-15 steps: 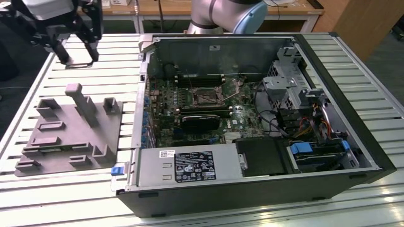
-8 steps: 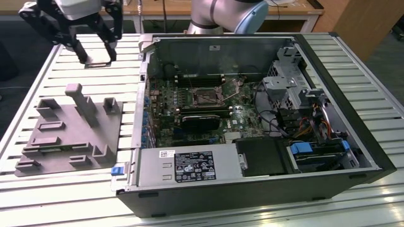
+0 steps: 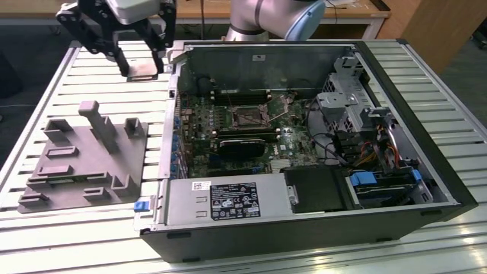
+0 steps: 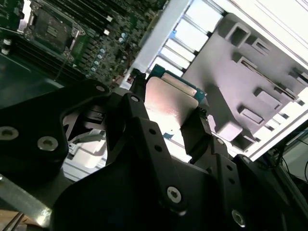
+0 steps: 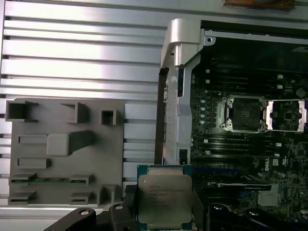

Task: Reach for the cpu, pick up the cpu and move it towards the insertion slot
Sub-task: 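Pick up the cpu and move it towards the insertion slot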

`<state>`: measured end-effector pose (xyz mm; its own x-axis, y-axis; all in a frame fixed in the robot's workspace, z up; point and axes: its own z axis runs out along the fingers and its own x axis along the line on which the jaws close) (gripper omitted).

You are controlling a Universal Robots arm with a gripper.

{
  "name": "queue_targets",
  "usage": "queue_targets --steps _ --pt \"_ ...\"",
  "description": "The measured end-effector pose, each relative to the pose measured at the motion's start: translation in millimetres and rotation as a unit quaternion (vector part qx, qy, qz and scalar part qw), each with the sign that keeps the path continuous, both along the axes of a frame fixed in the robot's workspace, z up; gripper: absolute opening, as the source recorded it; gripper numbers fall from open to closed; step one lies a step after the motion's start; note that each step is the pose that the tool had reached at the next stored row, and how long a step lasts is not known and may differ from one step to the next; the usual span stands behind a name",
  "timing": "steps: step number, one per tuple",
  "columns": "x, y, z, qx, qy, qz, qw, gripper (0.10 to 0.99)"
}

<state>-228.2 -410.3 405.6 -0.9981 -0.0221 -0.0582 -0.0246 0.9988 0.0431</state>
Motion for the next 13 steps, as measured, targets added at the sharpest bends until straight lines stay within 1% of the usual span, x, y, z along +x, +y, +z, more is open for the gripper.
queue_targets --steps 13 --pt "59.0 0.0 -2.5 0.0000 0.0046 0.000 1.0000 0.541"
